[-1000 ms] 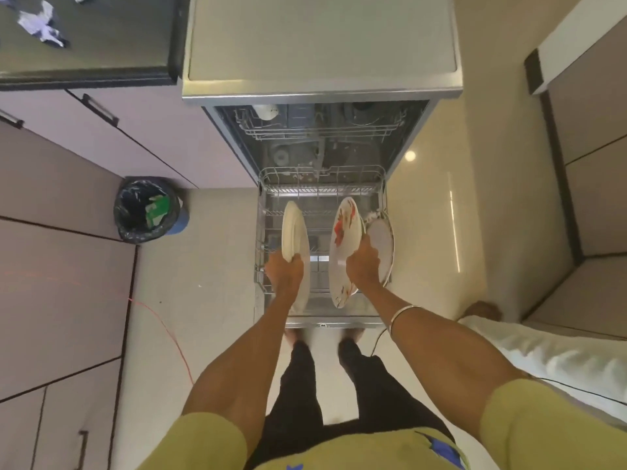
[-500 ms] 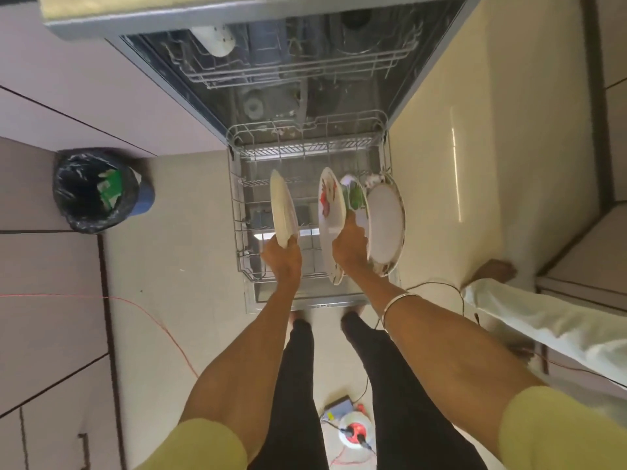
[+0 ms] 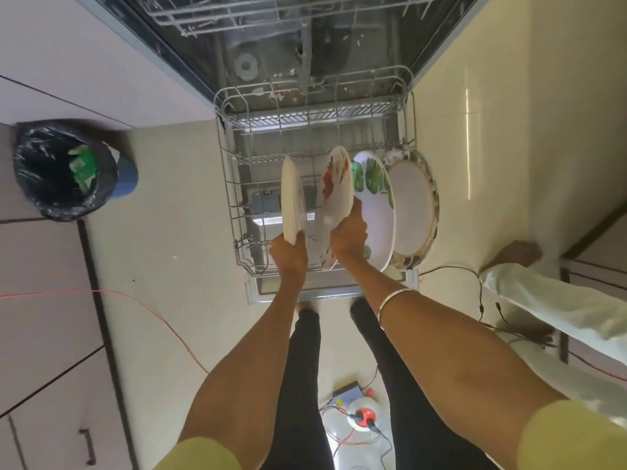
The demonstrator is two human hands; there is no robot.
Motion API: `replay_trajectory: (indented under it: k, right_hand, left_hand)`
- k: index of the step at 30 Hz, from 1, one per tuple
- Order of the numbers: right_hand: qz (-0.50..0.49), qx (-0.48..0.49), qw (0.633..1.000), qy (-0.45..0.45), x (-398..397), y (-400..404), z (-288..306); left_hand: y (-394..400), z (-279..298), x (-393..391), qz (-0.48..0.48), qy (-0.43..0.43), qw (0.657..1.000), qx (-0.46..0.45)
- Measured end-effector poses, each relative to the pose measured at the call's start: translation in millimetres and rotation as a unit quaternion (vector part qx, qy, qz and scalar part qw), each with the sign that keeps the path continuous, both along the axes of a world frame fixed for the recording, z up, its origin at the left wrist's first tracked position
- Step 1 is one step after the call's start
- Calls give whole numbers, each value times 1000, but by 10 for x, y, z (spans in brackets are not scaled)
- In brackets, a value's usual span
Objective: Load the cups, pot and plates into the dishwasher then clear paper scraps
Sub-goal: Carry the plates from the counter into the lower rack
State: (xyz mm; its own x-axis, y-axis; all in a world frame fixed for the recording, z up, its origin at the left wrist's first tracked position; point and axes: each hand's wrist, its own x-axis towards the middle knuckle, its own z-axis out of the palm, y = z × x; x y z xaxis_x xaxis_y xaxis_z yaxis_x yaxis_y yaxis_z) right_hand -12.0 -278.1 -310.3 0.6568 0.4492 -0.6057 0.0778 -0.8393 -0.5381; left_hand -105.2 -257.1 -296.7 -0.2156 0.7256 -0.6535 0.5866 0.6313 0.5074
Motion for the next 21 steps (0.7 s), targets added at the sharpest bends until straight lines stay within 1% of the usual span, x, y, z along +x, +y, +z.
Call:
replay_trajectory:
  k: [3,5,9,13,21]
  right_hand:
    - [2,2,1000,9,51,-1,54]
    - [8,-18,1000,17,97,3,98]
    - [-26,-36,999,29,37,-51,189]
    - [-34,-29,999,16,-115,-156,295]
    - [-10,-49,999,18,-326,-438,389]
  left_hand:
    - [-45,-11,-23,-12,0,1000,-4]
    - [-64,26,-30,-29,9,999,19]
    - [-102,120,-91,-41,-5,996,75]
    - [-148,188,-154,-88,-13,993,81]
    - [-279,240,-323,-105,-9,991,77]
